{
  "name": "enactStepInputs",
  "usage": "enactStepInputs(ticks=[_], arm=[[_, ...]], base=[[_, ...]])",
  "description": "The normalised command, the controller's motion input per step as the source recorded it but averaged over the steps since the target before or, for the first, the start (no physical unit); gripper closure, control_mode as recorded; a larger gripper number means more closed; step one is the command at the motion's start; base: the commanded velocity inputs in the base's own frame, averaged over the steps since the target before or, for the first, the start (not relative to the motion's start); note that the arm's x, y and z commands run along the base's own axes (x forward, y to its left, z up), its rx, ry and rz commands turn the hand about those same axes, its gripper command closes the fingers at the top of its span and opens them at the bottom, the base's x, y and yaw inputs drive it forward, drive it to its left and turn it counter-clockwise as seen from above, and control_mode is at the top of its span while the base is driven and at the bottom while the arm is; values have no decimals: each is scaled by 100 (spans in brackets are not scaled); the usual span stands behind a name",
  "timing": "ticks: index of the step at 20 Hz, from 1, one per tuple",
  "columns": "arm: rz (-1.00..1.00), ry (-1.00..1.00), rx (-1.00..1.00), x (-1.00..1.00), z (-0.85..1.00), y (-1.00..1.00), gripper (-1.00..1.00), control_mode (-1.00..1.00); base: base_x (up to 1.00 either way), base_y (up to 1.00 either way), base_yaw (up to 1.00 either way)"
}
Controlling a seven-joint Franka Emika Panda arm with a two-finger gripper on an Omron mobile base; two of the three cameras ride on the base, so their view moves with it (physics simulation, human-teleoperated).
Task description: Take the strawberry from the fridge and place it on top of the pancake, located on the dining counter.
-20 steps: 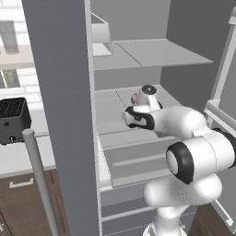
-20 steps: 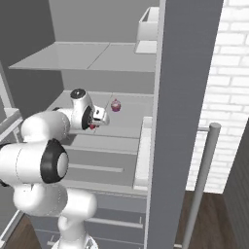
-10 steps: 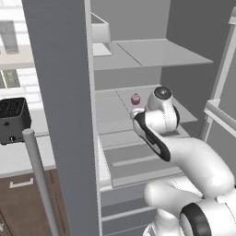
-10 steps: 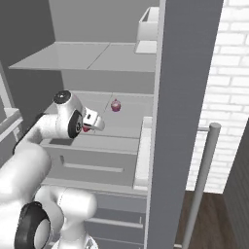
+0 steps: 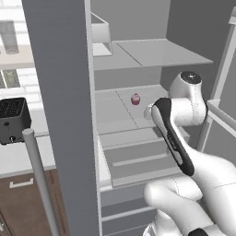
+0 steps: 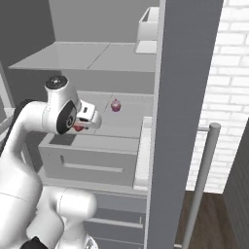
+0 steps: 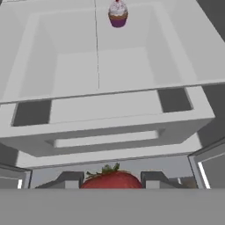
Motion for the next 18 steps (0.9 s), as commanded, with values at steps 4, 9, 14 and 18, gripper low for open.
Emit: enactStepInputs(ticks=[4, 9, 14, 18], arm=[[10, 3, 0, -100, 17, 0, 100, -100], [2, 0, -2, -100, 0, 7, 100, -100], [0, -1, -4, -76, 0, 1, 100, -100], [0, 0, 0, -9, 0, -3, 100, -100]], base=[[0, 0, 0], [0, 0, 0], [0, 0, 0], [0, 0, 0]])
